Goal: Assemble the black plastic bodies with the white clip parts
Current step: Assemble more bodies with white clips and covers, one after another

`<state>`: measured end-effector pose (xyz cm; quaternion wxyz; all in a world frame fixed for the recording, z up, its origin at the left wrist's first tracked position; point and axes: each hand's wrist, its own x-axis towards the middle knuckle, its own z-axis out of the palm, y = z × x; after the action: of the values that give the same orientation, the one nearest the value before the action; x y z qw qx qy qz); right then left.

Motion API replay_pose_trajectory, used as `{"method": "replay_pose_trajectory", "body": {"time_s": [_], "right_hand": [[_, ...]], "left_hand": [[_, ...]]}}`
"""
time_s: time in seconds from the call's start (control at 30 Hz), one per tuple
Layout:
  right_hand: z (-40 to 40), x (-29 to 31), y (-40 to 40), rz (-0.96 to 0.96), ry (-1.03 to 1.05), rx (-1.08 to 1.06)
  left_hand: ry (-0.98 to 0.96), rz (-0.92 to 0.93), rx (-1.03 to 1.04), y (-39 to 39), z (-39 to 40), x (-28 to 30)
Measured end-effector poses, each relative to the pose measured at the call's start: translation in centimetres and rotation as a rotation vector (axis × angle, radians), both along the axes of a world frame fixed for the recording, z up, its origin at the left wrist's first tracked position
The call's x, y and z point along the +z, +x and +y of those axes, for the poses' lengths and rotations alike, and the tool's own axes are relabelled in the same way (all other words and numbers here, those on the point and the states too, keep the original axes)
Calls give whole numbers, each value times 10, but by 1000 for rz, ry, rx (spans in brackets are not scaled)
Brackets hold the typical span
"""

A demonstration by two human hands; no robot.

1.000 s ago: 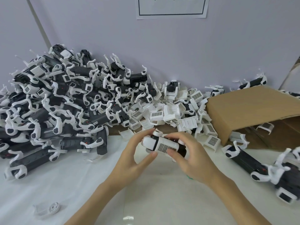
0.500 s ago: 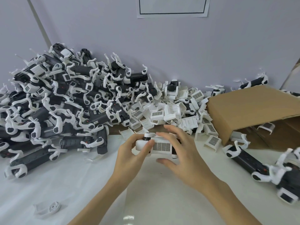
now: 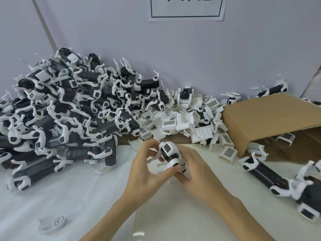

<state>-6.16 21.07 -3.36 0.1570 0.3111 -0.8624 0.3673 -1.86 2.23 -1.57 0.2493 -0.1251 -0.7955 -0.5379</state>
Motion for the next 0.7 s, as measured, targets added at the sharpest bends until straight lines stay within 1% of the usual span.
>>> {"method": "replay_pose_trajectory", "body": {"time_s": [0.07, 0.17, 0.23, 0.3, 0.33, 0.4, 0.5, 0.53, 0.63, 0.7], "right_hand": [[-3, -1, 1, -41, -36, -9], [0, 1, -2, -33, -56, -14], [3, 2, -4, -25, -29, 0], [6, 2, -5, -45, -19, 8], [6, 2, -5, -57, -20, 9], [7, 1, -4, -68, -16, 29], [4, 2, -2, -12, 22, 11], [4, 3, -2, 37, 59, -31], [4, 7, -2, 159, 192, -136], [4, 10, 0, 114, 173, -106]], "left_hand": [[-40, 33, 27, 3, 6, -2], [-1, 5, 20, 3, 12, -3], [74, -90, -77, 3, 10, -2], [228, -211, -204, 4, 7, 1], [302, -247, -231, 3, 7, 2], [349, -267, -202, 0, 7, 4], [322, -273, -165, -1, 5, 3], [286, -271, -157, -2, 2, 3], [101, -232, -102, -3, -3, -1], [115, -226, -69, -4, -3, -3]]}}
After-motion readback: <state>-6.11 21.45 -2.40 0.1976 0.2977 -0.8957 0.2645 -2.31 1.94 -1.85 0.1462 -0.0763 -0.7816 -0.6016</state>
